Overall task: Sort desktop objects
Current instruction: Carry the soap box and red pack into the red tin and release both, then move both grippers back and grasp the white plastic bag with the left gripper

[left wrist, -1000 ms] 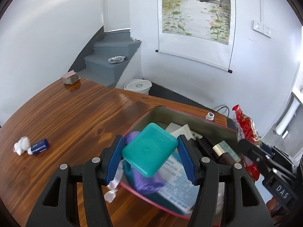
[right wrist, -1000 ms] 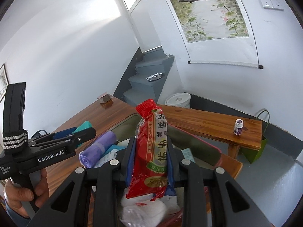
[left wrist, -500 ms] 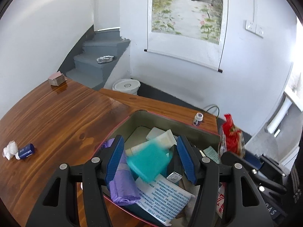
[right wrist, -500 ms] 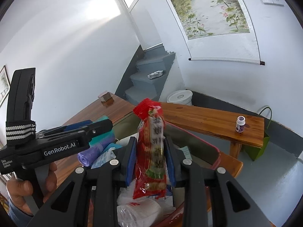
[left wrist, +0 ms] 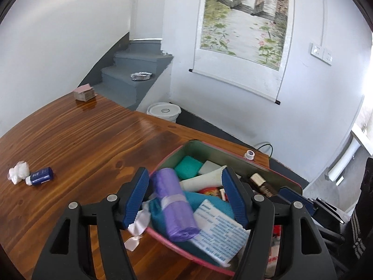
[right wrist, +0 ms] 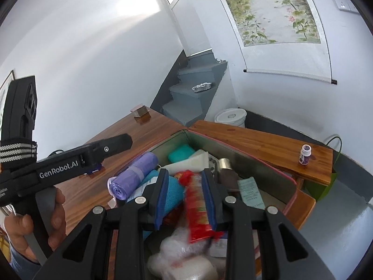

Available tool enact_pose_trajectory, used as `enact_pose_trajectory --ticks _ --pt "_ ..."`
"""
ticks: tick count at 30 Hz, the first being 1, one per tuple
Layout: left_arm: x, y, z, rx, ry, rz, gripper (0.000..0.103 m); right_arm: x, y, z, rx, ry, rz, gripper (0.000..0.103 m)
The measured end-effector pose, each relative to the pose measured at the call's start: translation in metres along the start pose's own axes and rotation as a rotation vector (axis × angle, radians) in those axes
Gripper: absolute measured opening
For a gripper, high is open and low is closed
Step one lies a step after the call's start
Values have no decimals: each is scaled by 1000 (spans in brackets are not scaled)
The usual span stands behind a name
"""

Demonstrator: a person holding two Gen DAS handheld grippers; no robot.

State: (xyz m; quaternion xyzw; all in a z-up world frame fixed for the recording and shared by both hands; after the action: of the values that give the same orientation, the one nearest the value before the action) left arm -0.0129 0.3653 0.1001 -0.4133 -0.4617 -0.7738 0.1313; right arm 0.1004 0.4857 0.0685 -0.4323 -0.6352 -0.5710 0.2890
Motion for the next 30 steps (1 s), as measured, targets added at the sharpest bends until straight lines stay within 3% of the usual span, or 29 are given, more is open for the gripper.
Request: enact_pose_trajectory --ticks 8,9,11,13,21,30 --pt "-3 5 -30 48 54 4 69 3 -2 -14 5 7 -7 36" --pt "-5 6 -34 66 49 13 69 3 -2 -17 6 9 -6 39" --pt "-6 10 -40 98 37 28 69 5 -2 -23 4 15 2 57" --pt "-6 13 -46 121 32 36 69 7 -1 -31 2 29 12 67" --pt "-6 24 -93 174 91 48 69 11 -11 -71 44 95 -4 73" --pt "-8 34 -184 320 203 41 69 13 -33 -132 122 200 -27 80"
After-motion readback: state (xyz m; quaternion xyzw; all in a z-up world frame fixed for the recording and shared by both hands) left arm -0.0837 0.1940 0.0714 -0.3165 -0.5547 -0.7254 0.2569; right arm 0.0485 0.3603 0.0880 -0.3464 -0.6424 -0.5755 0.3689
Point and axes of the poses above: each gripper's, at about its wrist camera, not at the fingertips, and y roughly against the way its jaws point, z to its right, x to its top, the point moved 2 cm from there along -y, roughly the way its jaws point, and after that the axes turned 10 degrees about y, right-handed, at the moved point
